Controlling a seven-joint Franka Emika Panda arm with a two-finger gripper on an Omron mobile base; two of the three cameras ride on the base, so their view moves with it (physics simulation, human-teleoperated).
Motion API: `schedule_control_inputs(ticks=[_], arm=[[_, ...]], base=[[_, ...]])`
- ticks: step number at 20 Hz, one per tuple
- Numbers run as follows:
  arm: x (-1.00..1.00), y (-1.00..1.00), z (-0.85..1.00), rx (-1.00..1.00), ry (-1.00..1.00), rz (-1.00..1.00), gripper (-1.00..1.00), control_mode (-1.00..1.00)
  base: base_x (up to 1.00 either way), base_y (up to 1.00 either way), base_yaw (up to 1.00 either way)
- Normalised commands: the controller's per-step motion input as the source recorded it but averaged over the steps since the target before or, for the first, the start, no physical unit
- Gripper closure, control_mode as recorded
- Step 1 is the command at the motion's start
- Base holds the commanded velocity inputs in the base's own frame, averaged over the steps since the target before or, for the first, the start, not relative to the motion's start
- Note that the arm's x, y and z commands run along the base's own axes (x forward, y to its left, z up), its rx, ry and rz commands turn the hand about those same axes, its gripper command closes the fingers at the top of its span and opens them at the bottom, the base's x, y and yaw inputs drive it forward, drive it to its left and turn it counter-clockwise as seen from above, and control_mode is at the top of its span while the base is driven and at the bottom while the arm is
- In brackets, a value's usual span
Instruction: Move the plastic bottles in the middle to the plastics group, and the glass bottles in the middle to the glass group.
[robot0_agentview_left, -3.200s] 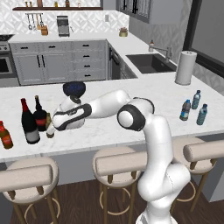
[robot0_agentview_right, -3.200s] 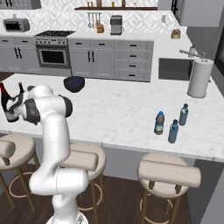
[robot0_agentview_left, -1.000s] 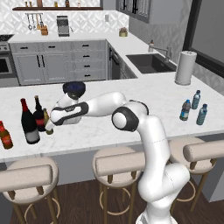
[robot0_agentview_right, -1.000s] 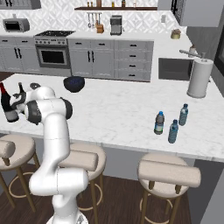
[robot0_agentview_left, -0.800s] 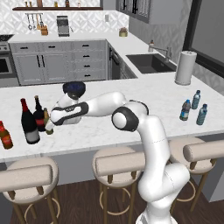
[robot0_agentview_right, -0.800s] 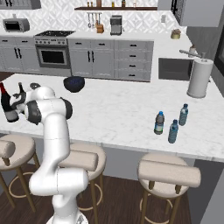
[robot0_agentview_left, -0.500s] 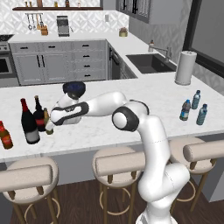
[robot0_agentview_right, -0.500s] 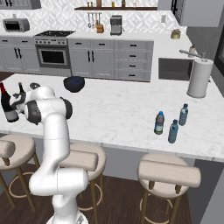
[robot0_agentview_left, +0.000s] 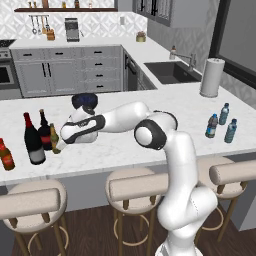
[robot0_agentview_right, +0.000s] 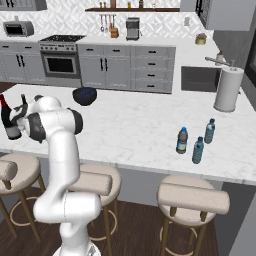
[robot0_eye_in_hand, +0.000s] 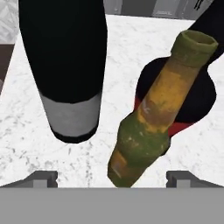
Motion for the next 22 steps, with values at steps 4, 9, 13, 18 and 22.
schedule_control_inputs(ticks=[4,9,13,18,22], arm=[[-0.28,-0.35,0.15,0.03,-0.04,-0.01,-1.00,-1.00],[-0.28,-0.35,0.59,0.01,-0.02,-0.08,-1.00,-1.00],[-0.27,-0.35,0.90,0.00,0.00,-0.10,-1.00,-1.00],[-0.36,-0.57,0.73,0.00,0.00,-0.12,-1.00,-1.00],[-0.41,-0.89,0.20,0.00,0.00,-0.17,-1.00,-1.00]], base=[[0.00,0.00,0.00],[0.00,0.00,0.00],[0.00,0.00,0.00],[0.00,0.00,0.00],[0.00,0.00,0.00]])
